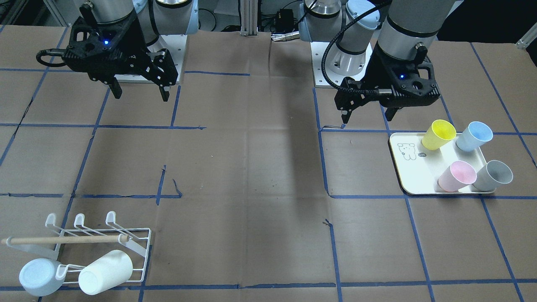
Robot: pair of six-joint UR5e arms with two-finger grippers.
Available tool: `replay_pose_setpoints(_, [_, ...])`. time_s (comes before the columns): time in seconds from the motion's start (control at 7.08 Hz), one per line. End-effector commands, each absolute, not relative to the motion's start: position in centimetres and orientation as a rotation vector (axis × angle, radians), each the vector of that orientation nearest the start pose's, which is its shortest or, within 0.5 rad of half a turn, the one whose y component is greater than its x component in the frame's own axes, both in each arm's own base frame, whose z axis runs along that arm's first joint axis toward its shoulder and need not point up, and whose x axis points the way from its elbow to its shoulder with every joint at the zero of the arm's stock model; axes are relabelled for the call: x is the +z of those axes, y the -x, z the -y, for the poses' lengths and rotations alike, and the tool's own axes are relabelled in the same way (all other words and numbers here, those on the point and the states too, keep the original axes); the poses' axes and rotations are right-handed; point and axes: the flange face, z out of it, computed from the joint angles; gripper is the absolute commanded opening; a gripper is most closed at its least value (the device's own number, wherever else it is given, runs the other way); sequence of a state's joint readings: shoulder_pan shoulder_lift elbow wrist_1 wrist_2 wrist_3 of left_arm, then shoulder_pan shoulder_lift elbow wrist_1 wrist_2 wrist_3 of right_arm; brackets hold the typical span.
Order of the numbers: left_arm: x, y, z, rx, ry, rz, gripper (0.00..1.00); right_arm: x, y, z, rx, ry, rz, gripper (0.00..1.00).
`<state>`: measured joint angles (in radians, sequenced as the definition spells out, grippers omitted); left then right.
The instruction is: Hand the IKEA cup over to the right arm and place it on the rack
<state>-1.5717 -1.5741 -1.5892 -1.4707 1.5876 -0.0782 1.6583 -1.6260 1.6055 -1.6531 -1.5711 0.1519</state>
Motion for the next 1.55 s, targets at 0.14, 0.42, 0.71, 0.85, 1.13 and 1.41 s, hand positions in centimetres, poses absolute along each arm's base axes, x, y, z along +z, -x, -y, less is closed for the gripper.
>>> replay_pose_setpoints(0.14, [48.76,13.24,50.04,-0.123,0.121,-3.123,1.00,49.99,-16.97,46.20,-0.165,-0.108,-3.126,1.00])
replay_pose_setpoints(0.42, [48.77,13.16,50.07,-0.126,0.123,-3.123,1.00,49.89,-16.69,46.32,-0.157,-0.118,-3.112,1.00])
replay_pose_setpoints(0.71, [48.78,13.24,50.05,-0.126,0.121,-3.123,1.00,49.95,-16.77,46.29,-0.157,-0.116,-3.111,1.00])
replay_pose_setpoints(0.85, [48.79,13.16,50.09,-0.128,0.123,-3.123,1.00,50.04,-16.77,46.25,-0.162,-0.116,-3.110,1.00])
replay_pose_setpoints(1.13, [48.78,13.24,50.05,-0.126,0.121,-3.123,1.00,49.97,-16.84,46.28,-0.159,-0.113,-3.110,1.00])
replay_pose_setpoints(1.41, [48.78,13.16,50.07,-0.126,0.123,-3.123,1.00,49.82,-16.91,46.23,-0.154,-0.111,-3.111,1.00])
